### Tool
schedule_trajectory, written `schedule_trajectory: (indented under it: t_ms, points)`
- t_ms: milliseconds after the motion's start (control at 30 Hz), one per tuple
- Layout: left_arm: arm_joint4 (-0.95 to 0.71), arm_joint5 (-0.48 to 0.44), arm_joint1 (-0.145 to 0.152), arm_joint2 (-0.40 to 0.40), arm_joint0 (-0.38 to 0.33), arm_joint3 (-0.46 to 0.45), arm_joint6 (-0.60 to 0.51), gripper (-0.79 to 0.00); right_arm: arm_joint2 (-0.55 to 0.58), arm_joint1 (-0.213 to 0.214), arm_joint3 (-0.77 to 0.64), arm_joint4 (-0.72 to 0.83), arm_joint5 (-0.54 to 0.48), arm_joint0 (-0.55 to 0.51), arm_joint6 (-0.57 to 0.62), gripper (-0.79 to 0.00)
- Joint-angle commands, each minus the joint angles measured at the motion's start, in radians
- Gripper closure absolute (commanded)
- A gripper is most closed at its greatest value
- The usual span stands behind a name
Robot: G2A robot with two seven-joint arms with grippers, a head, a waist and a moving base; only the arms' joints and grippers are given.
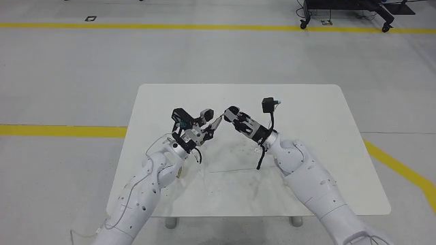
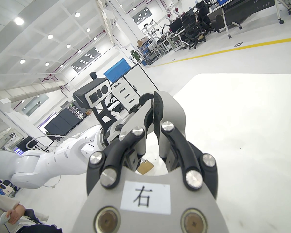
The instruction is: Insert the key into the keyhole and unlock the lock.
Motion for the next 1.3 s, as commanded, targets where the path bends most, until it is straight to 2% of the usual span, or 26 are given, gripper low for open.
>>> schedule_trajectory:
  t_ms: [0,167,333,367,400,433,700,767,867,967,1033,1100,1167,1200,1267]
  points:
    - [0.001,0.001,0.001,-0.002,0.001,-0.001,0.000,-0.240,0.002,0.001,-0.002,0.001,-0.001,-0.002,0.002,0.000]
    - [0.000,0.003,0.003,-0.010,0.004,-0.006,0.002,-0.249,0.008,0.003,-0.010,0.001,-0.001,-0.008,0.007,0.000]
    - [-0.018,-0.003,0.006,-0.025,0.012,-0.017,0.008,-0.332,0.016,0.005,-0.015,0.010,-0.003,-0.015,0.014,0.000]
    - [-0.033,-0.009,0.006,-0.029,0.015,-0.019,0.011,-0.409,0.018,0.006,-0.016,0.013,-0.002,-0.016,0.015,0.000]
    - [-0.053,-0.018,0.006,-0.034,0.018,-0.020,0.012,-0.705,0.020,0.006,-0.017,0.017,-0.001,-0.018,0.016,0.000]
    - [-0.077,-0.025,0.006,-0.041,0.020,-0.021,0.009,-0.785,0.022,0.007,-0.018,0.020,-0.001,-0.018,0.019,0.000]
    - [-0.083,-0.027,0.007,-0.044,0.020,-0.022,0.008,-0.785,0.024,0.007,-0.018,0.021,0.001,-0.019,0.020,0.000]
    - [-0.106,-0.024,0.006,-0.052,0.027,-0.046,0.026,-0.785,0.024,0.007,-0.018,0.021,0.001,-0.019,0.020,0.000]
    - [-0.246,-0.094,0.008,-0.091,0.056,-0.089,0.079,-0.785,0.025,0.007,-0.030,0.025,0.020,-0.027,0.017,0.000]
    - [-0.409,-0.229,0.013,-0.122,0.080,-0.109,0.081,-0.785,0.023,0.007,-0.043,0.048,0.024,-0.038,0.029,0.000]
    - [-0.581,-0.302,0.013,-0.129,0.083,-0.101,0.025,-0.760,0.019,0.007,-0.045,0.067,0.018,-0.041,0.046,0.000]
    - [-0.787,-0.351,0.010,-0.112,0.079,-0.086,-0.071,-0.625,0.016,0.007,-0.044,0.094,0.013,-0.041,0.063,0.000]
    - [-0.988,-0.357,0.011,-0.097,0.065,-0.056,-0.197,-0.554,0.014,0.006,-0.041,0.127,0.008,-0.040,0.081,0.000]
    - [-1.095,-0.355,0.013,-0.090,0.055,-0.044,-0.267,-0.545,0.012,0.006,-0.040,0.150,0.005,-0.040,0.091,0.000]
    - [-1.272,-0.343,0.018,-0.084,0.037,-0.024,-0.411,-0.588,0.012,0.005,-0.036,0.196,0.001,-0.036,0.113,0.000]
